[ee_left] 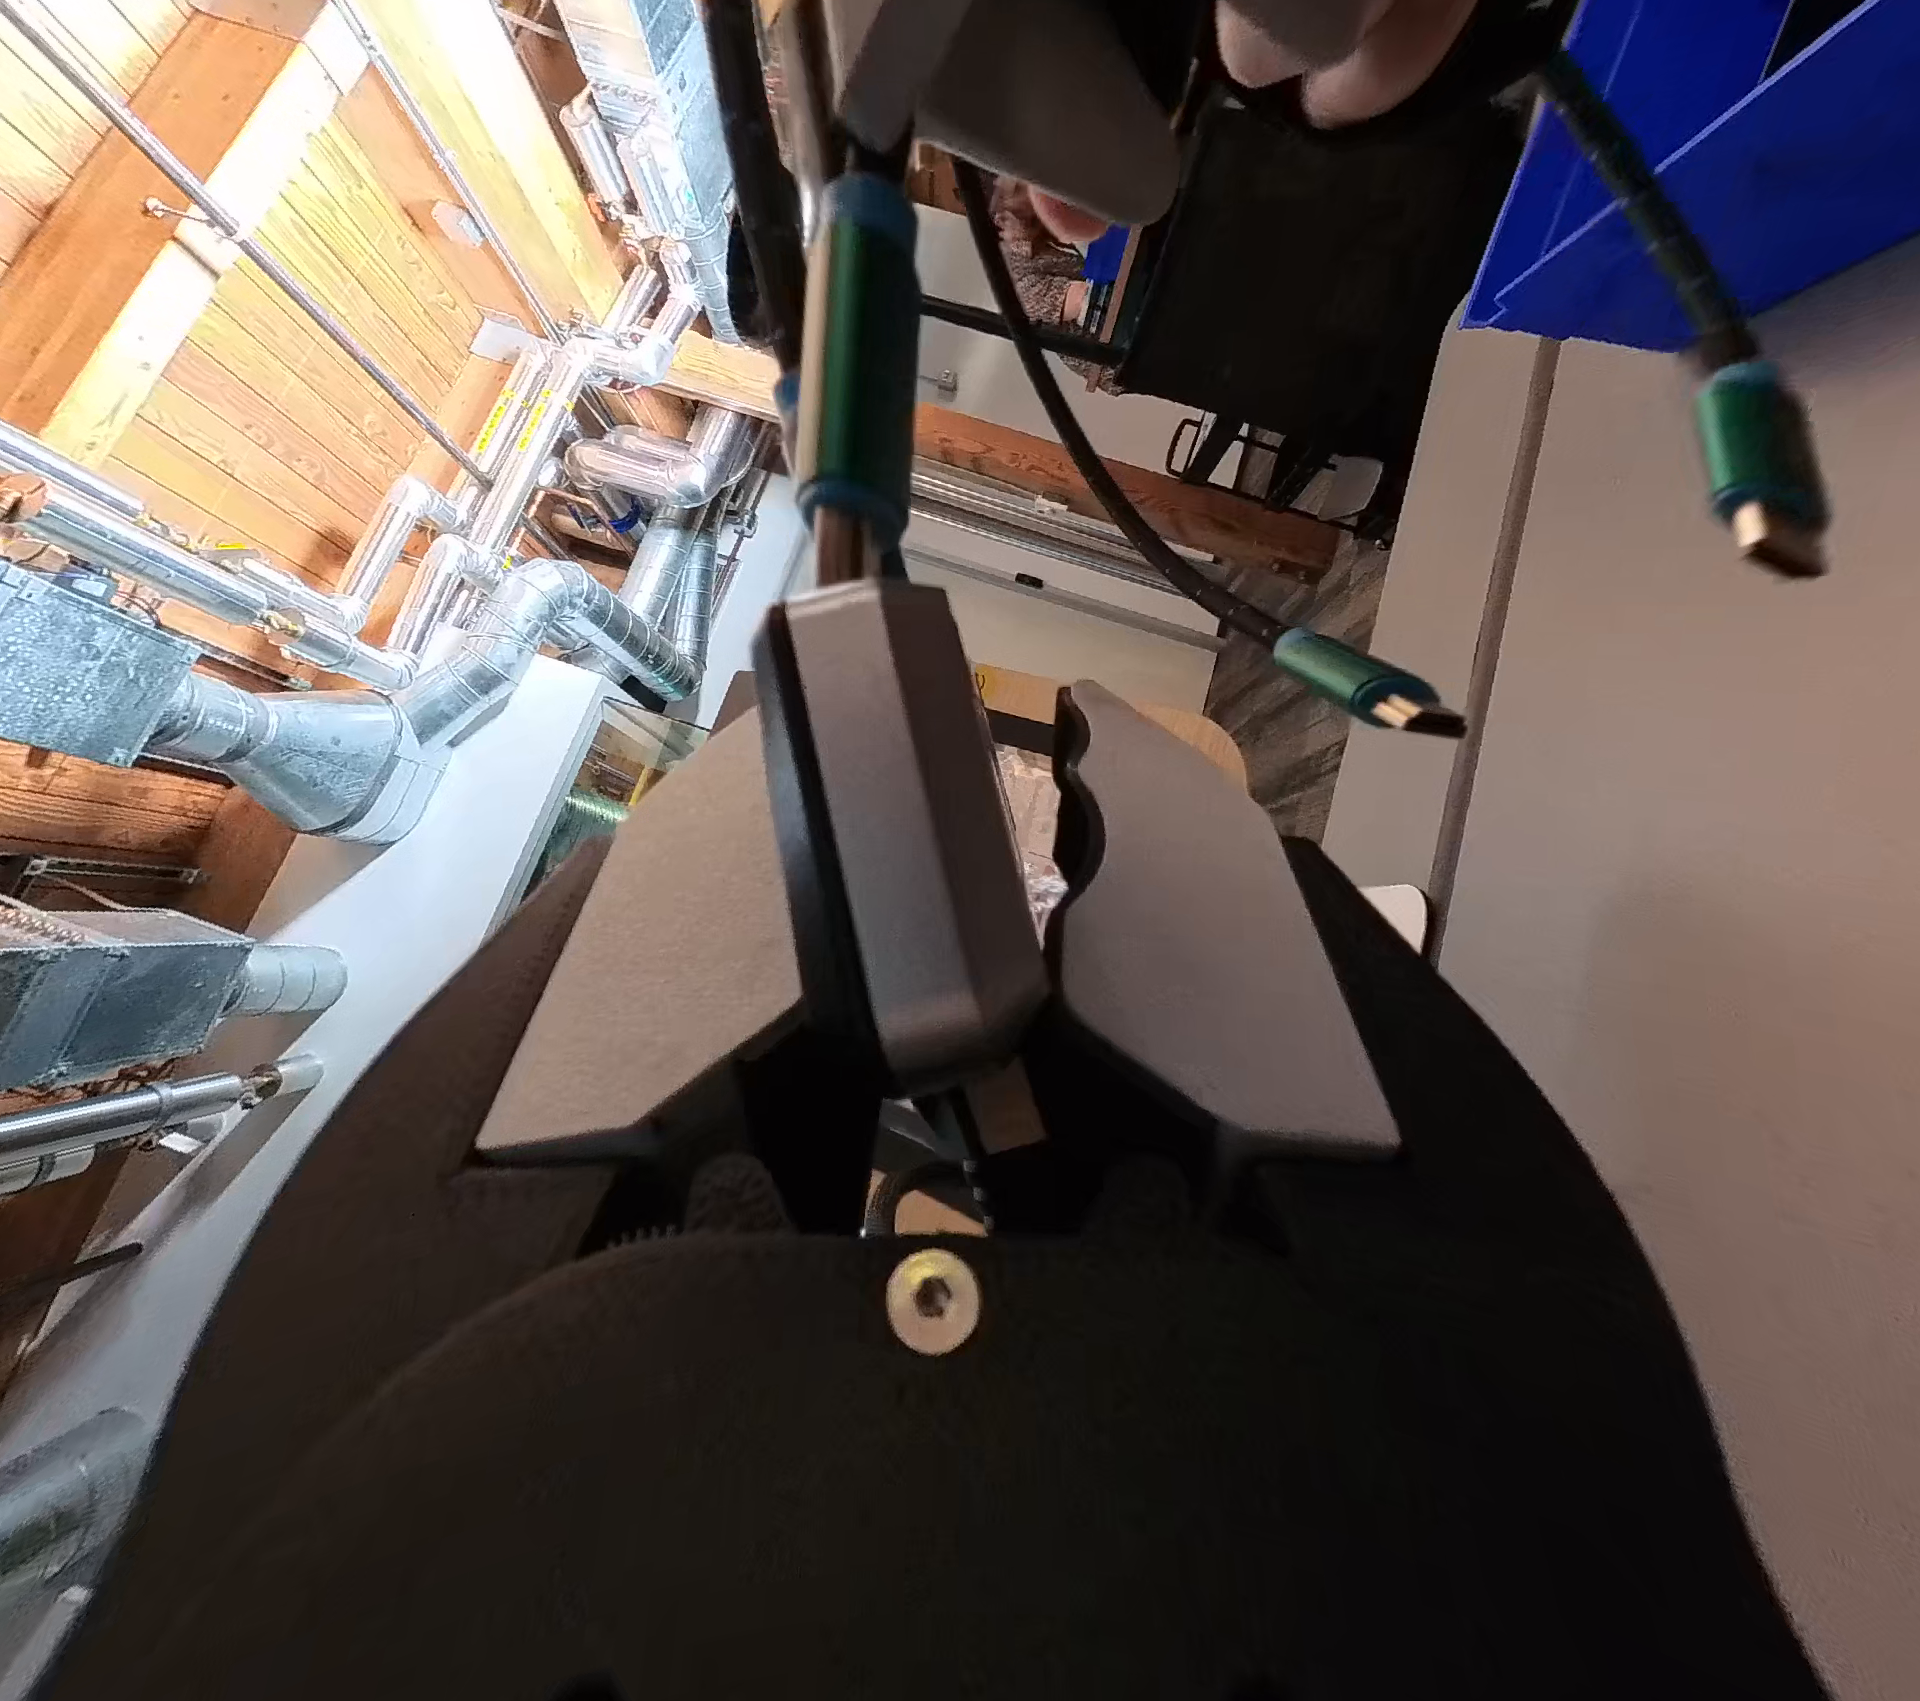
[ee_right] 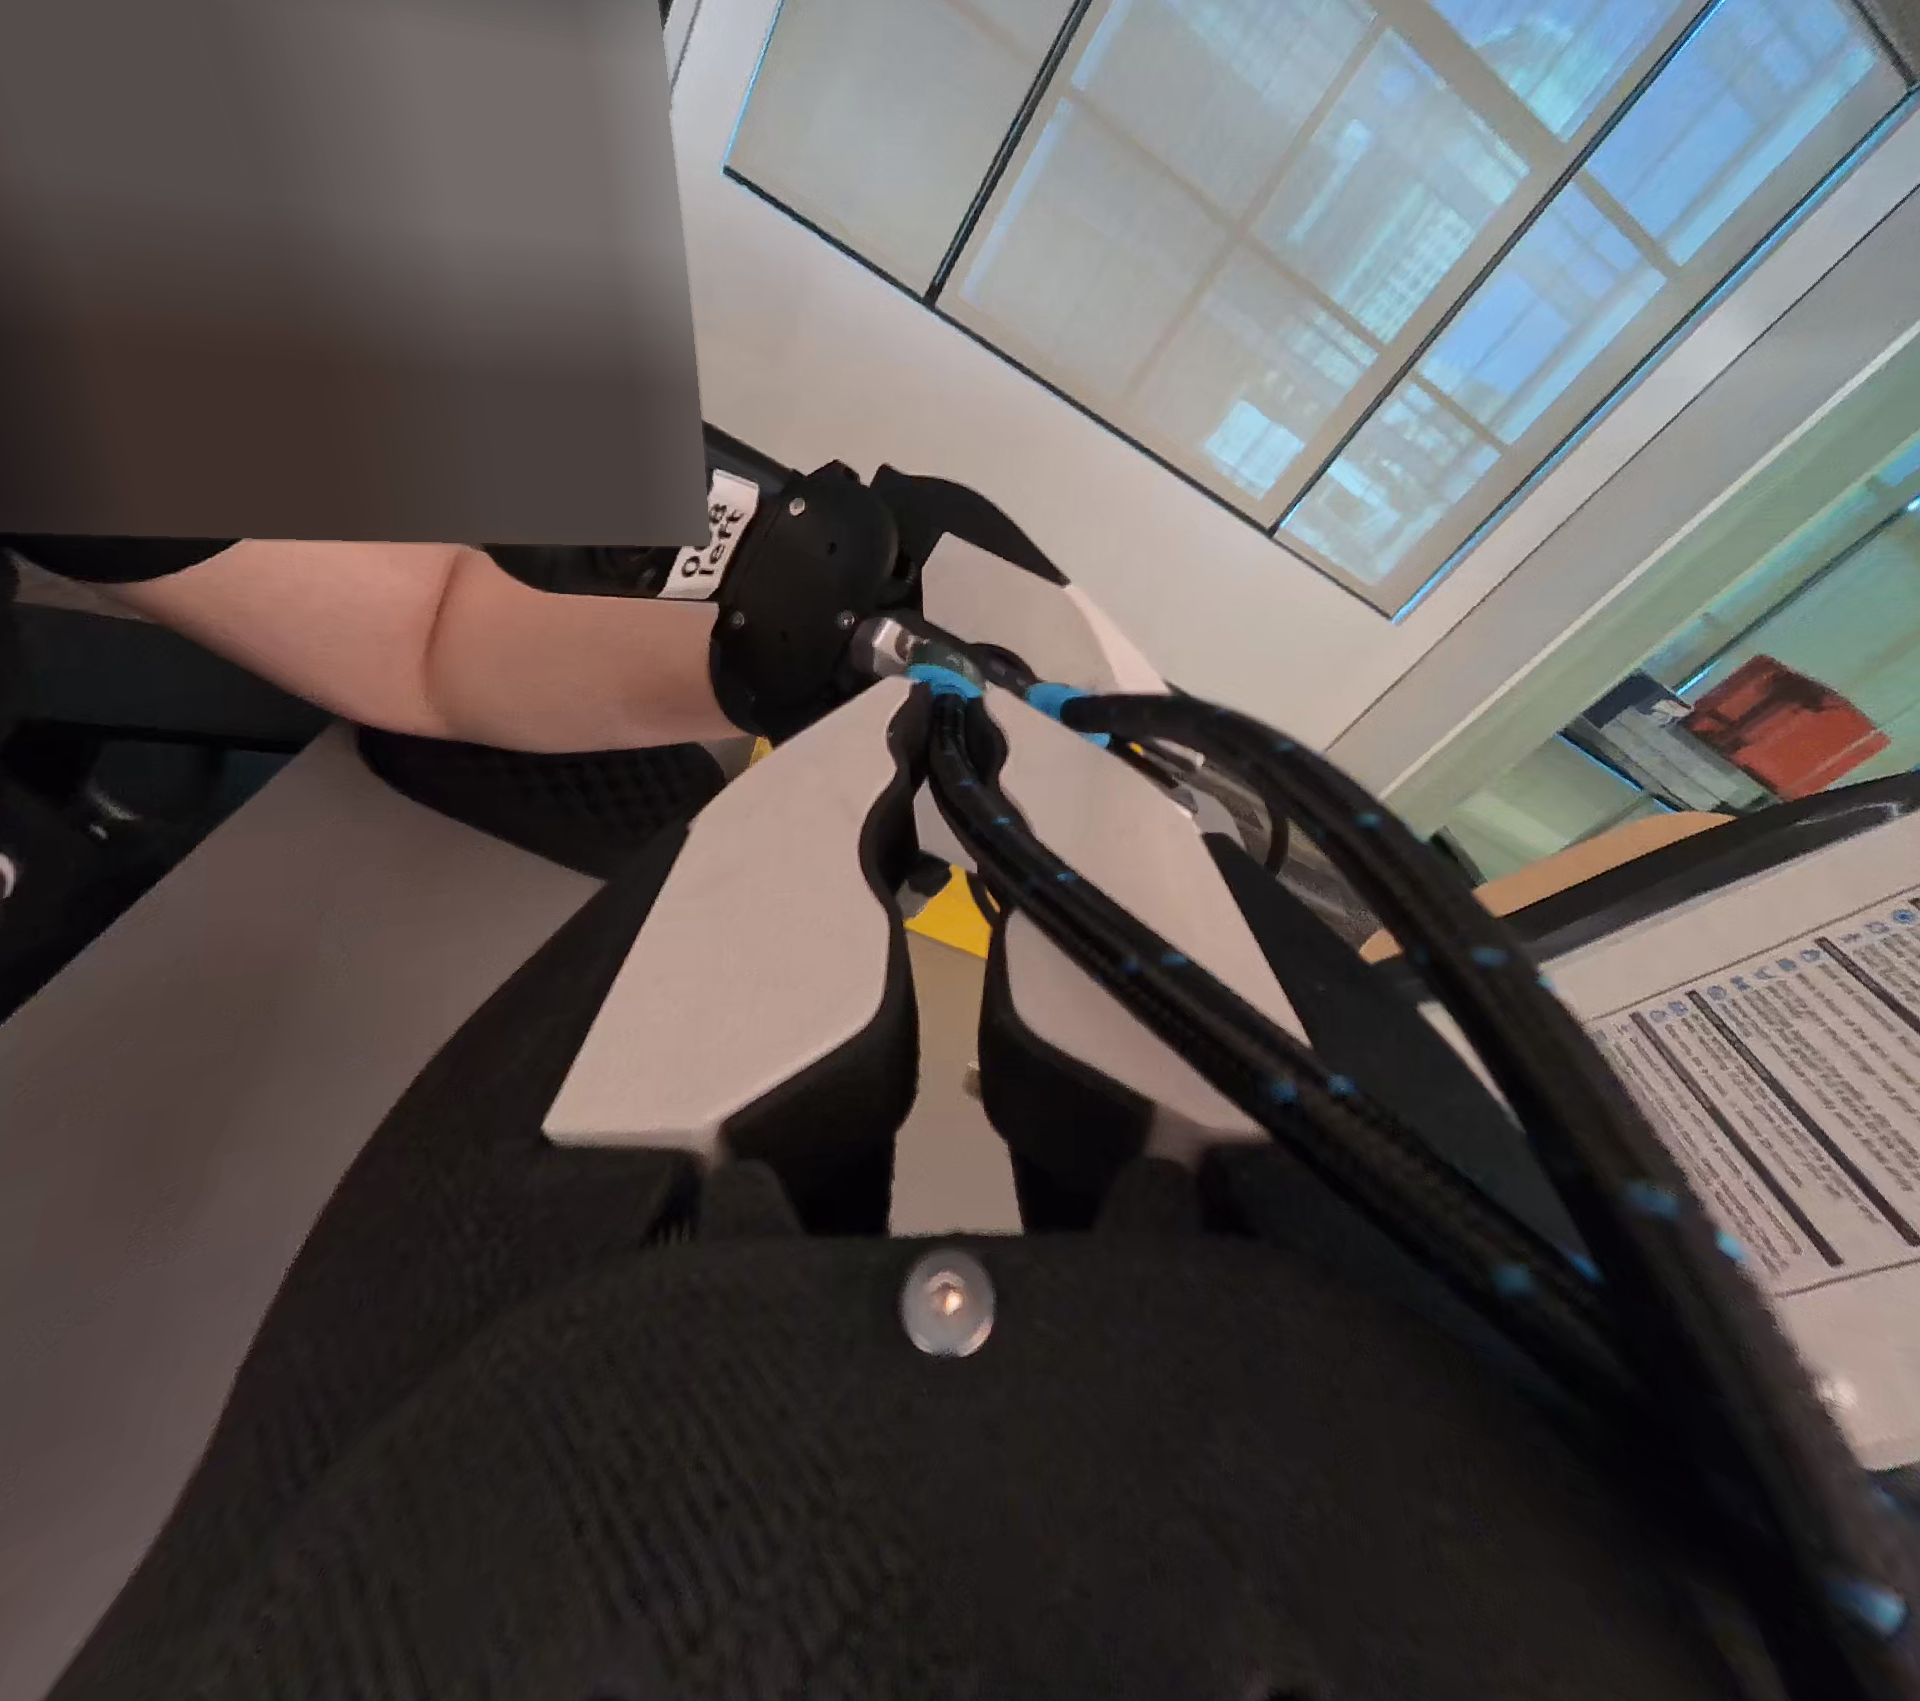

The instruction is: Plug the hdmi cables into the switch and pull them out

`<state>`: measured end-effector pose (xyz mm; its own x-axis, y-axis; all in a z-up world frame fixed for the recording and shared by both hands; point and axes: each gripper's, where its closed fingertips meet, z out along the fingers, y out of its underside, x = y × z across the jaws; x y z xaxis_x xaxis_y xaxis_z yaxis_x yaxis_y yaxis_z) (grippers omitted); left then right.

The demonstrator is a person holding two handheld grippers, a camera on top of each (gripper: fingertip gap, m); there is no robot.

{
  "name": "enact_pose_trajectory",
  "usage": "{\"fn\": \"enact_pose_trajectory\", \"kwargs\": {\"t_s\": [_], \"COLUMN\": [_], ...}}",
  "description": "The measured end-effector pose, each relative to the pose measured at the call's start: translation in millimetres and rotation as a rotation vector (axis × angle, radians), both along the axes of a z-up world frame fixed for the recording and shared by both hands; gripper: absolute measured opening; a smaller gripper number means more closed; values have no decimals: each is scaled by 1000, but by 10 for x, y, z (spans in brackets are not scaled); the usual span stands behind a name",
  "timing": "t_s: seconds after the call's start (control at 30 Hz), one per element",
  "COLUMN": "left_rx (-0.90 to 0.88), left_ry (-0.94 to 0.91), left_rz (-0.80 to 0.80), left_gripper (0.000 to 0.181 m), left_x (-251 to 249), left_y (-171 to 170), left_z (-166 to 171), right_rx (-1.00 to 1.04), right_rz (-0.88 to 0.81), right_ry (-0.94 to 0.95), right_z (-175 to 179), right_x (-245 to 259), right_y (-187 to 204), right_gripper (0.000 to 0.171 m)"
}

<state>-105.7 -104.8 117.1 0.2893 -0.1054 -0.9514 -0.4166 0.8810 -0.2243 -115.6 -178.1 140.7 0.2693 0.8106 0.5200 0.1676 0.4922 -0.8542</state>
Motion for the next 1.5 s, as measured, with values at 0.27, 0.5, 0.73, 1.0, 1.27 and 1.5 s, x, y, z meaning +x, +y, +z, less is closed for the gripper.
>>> {"fn": "enact_pose_trajectory", "kwargs": {"t_s": [0.27, 0.5, 0.73, 1.0, 1.27, 1.5], "left_rx": [-9, -31, -24, 6, 56, 52], "left_ry": [94, 162, 161, 136, 70, 52], "left_rz": [39, 47, 67, 87, 159, 183], "left_gripper": [37, 36, 37, 37, 37, 38], "left_x": [13, -6, 48, 58, -51, -148], "left_y": [54, 49, 48, 109, 241, 321], "left_z": [-109, -180, -226, -223, -83, -38], "right_rx": [-52, -88, -133, -107, -148, -197], "right_rz": [-35, -13, -11, -27, -44, -27], "right_ry": [-30, -30, -20, -19, 70, 175], "right_z": [-44, -83, -98, -123, -38, 77], "right_x": [16, 13, 43, 55, 17, 68], "right_y": [46, 54, 78, 139, 231, 248], "right_gripper": [7, 8, 7, 8, 11, 13]}}
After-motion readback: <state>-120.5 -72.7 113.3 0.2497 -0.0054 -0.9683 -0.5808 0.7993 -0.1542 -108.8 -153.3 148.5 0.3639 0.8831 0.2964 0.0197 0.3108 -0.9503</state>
